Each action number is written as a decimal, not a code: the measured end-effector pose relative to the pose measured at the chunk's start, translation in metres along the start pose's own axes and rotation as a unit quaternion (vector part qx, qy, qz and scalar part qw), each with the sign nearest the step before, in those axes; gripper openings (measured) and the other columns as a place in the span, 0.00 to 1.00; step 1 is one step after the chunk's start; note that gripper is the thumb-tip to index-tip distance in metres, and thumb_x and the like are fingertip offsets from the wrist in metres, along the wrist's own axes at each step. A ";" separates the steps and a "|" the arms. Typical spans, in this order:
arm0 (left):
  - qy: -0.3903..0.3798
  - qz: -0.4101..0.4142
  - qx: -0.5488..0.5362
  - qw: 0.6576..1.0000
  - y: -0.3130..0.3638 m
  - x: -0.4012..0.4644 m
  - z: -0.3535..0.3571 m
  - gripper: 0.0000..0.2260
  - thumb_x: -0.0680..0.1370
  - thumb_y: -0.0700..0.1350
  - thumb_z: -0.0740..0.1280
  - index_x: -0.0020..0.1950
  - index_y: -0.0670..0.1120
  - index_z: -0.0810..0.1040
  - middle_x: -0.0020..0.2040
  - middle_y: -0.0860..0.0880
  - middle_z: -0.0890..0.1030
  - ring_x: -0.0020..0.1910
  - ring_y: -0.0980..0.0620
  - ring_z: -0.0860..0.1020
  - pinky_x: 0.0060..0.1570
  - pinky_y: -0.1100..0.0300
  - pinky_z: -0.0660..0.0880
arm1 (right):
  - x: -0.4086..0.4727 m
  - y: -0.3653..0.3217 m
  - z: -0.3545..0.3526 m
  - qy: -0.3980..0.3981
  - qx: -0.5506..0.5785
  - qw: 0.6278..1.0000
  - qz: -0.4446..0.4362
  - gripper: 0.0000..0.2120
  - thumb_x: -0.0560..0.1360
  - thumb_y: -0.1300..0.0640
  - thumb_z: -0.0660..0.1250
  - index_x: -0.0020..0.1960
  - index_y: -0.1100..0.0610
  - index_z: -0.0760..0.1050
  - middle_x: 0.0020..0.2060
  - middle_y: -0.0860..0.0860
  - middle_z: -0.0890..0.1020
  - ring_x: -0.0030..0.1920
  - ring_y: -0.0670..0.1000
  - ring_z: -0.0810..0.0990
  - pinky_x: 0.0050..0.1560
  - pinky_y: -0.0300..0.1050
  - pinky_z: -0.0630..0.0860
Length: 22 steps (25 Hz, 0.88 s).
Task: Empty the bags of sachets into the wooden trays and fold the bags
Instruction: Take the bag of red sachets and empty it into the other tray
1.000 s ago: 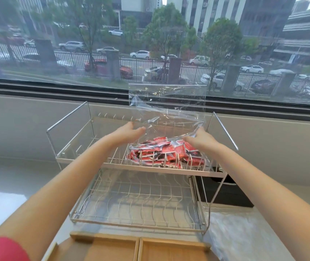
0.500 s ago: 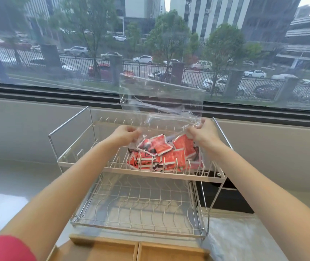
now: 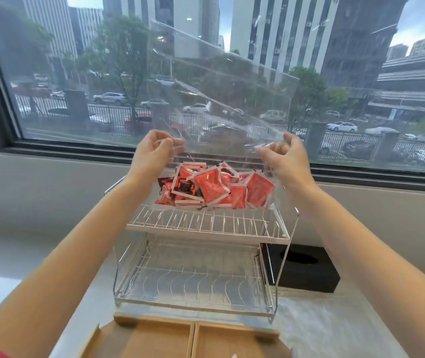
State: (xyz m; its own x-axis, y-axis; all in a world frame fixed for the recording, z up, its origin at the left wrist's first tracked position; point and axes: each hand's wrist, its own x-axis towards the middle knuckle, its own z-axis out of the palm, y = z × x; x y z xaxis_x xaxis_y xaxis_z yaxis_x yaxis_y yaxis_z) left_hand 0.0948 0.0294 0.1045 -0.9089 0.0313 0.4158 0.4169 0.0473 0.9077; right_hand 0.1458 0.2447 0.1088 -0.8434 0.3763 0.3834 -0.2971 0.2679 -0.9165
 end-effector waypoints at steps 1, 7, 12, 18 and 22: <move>0.002 -0.002 -0.016 1.000 0.006 -0.011 -0.006 0.07 0.78 0.40 0.56 0.44 0.50 0.70 0.47 0.53 0.81 0.42 0.58 0.80 0.38 0.67 0.76 | -0.012 -0.006 -0.002 -0.029 0.040 0.998 0.024 0.28 0.71 0.60 0.69 0.67 0.62 0.61 0.44 0.48 0.77 0.45 0.47 0.77 0.44 0.38 0.75; 0.006 -0.024 -0.032 0.999 -0.014 -0.091 -0.049 0.08 0.78 0.41 0.56 0.42 0.50 0.71 0.40 0.53 0.83 0.39 0.61 0.82 0.40 0.67 0.74 | -0.096 0.017 0.006 -0.120 0.122 0.976 0.133 0.21 0.71 0.59 0.69 0.61 0.62 0.68 0.51 0.53 0.80 0.52 0.51 0.79 0.51 0.41 0.75; 0.011 -0.099 -0.047 0.994 -0.081 -0.169 -0.091 0.10 0.76 0.35 0.57 0.41 0.50 0.70 0.33 0.53 0.79 0.33 0.61 0.79 0.39 0.69 0.75 | -0.176 0.073 0.035 -0.147 0.018 0.977 0.152 0.28 0.69 0.55 0.71 0.63 0.49 0.61 0.50 0.46 0.77 0.52 0.44 0.77 0.56 0.45 0.73; 0.019 -0.207 -0.003 0.978 -0.154 -0.232 -0.136 0.08 0.75 0.37 0.61 0.43 0.50 0.73 0.35 0.53 0.81 0.39 0.54 0.79 0.38 0.68 0.73 | -0.239 0.127 0.075 -0.188 0.003 0.958 0.218 0.14 0.71 0.57 0.69 0.48 0.45 0.66 0.46 0.46 0.78 0.45 0.42 0.78 0.39 0.32 0.75; 0.033 -0.227 -0.004 0.973 -0.169 -0.243 -0.157 0.10 0.76 0.37 0.60 0.43 0.50 0.76 0.43 0.48 0.81 0.45 0.50 0.79 0.48 0.59 0.74 | -0.250 0.134 0.095 -0.189 0.002 0.958 0.218 0.09 0.73 0.57 0.66 0.49 0.50 0.68 0.46 0.52 0.79 0.45 0.47 0.80 0.43 0.35 0.77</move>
State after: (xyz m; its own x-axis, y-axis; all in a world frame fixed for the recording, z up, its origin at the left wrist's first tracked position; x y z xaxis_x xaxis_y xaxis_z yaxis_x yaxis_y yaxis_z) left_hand 0.2438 -0.1431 -0.1407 -0.9982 -0.0552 -0.0249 -0.0268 0.0331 0.9991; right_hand 0.2746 0.1024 -0.1210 -0.9893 0.1031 -0.1030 0.1183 0.1559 -0.9807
